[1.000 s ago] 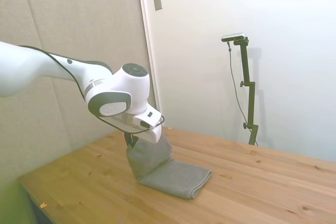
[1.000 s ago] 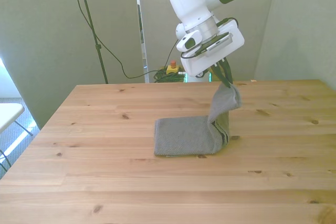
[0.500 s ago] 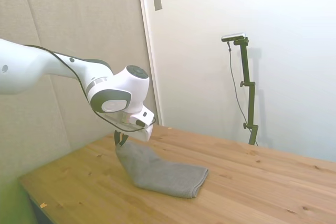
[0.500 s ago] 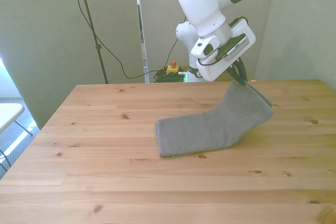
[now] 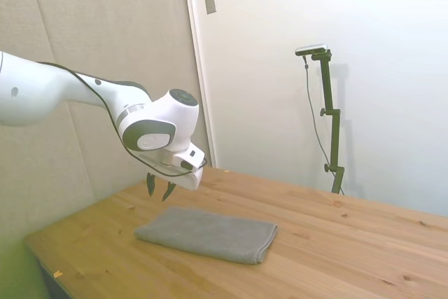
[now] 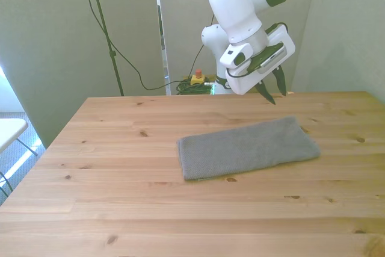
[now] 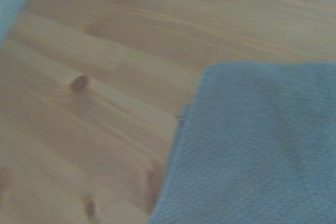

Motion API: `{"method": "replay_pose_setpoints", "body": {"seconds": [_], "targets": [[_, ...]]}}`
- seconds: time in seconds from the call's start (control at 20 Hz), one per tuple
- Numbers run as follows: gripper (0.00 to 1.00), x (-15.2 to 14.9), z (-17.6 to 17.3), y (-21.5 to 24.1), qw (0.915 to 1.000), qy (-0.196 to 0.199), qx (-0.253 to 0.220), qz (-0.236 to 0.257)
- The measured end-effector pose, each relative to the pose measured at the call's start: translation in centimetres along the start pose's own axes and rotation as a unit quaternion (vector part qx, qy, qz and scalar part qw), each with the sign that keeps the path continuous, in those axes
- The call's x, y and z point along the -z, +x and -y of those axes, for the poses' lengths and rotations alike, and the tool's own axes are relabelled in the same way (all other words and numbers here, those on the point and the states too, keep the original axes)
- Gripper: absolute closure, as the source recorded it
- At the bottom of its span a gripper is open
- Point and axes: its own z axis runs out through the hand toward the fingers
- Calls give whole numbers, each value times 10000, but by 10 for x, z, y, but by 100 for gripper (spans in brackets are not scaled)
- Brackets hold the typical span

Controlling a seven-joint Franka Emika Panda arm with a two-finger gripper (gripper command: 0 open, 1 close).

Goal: Unfold the towel

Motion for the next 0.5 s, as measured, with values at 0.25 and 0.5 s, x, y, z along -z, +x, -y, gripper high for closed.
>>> {"method": "replay_pose_setpoints", "body": {"seconds": [0.25, 0.5], "targets": [[0, -6, -8, 3, 9917, -750, -908, -507], [0, -1, -15, -58, 9675, -1526, -1748, -1003]]}}
